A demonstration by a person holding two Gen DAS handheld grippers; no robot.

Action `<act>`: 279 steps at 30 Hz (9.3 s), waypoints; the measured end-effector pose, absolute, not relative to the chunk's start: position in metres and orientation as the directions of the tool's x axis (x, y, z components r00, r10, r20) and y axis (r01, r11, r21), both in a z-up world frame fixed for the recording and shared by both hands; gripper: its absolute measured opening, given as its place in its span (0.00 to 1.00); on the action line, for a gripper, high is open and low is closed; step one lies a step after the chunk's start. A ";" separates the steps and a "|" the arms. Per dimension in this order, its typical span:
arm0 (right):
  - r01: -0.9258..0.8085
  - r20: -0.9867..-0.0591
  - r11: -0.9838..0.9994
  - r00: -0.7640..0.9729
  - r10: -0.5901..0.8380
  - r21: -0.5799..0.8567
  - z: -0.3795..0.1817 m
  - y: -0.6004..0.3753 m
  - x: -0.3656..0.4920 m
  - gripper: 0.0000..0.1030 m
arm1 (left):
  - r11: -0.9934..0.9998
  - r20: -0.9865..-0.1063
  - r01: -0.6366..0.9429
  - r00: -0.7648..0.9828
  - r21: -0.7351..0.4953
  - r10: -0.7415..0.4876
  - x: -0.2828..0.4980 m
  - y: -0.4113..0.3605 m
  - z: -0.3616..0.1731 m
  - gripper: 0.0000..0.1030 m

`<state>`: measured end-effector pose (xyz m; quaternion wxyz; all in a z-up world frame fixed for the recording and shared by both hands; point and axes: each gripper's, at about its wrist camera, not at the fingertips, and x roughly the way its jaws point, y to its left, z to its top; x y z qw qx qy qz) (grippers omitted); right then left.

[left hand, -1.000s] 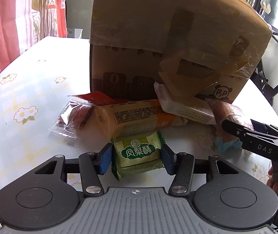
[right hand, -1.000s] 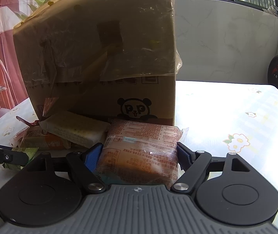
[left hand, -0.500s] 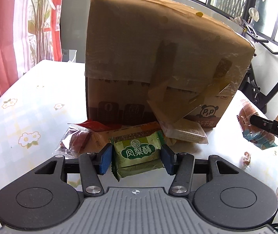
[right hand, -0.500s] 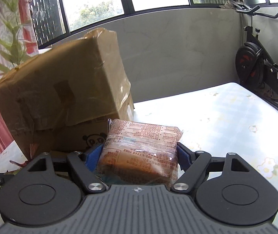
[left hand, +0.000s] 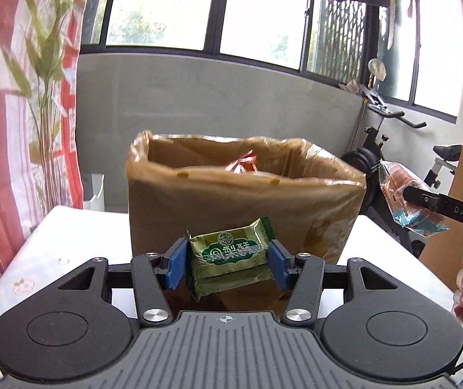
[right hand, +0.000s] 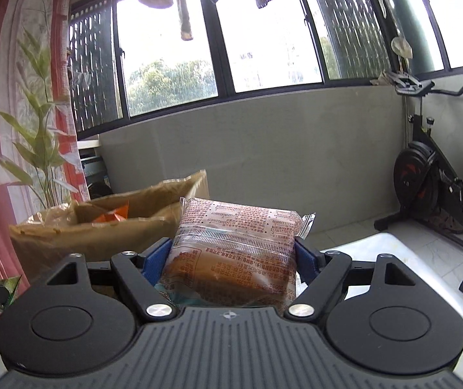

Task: Organize snacks
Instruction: 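Carry both packets over the box and release them inside, then grasp the small jerky packet with right tool while left grasps a red packet, then carry both packets over the box and release them inside, then grasp the long bread bar with left tool while right grasps the cracker pack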

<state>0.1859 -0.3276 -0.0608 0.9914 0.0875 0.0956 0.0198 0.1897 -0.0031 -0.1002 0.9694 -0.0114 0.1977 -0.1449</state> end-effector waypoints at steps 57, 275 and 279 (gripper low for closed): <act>0.035 -0.610 0.981 0.787 0.090 0.190 -0.176 -0.327 0.177 0.60 | 0.988 -0.491 0.071 0.862 -0.136 -0.129 0.236 0.026 -0.136 0.74; -0.519 -0.713 0.842 0.536 0.452 0.143 -0.188 -0.209 0.233 0.66 | 0.978 -0.723 0.097 0.660 -0.185 -0.203 0.221 0.011 -0.244 0.40; -0.545 -0.712 0.830 0.535 0.454 0.120 -0.196 -0.200 0.239 0.66 | 0.978 -0.723 0.097 0.661 -0.185 -0.202 0.221 0.010 -0.243 0.40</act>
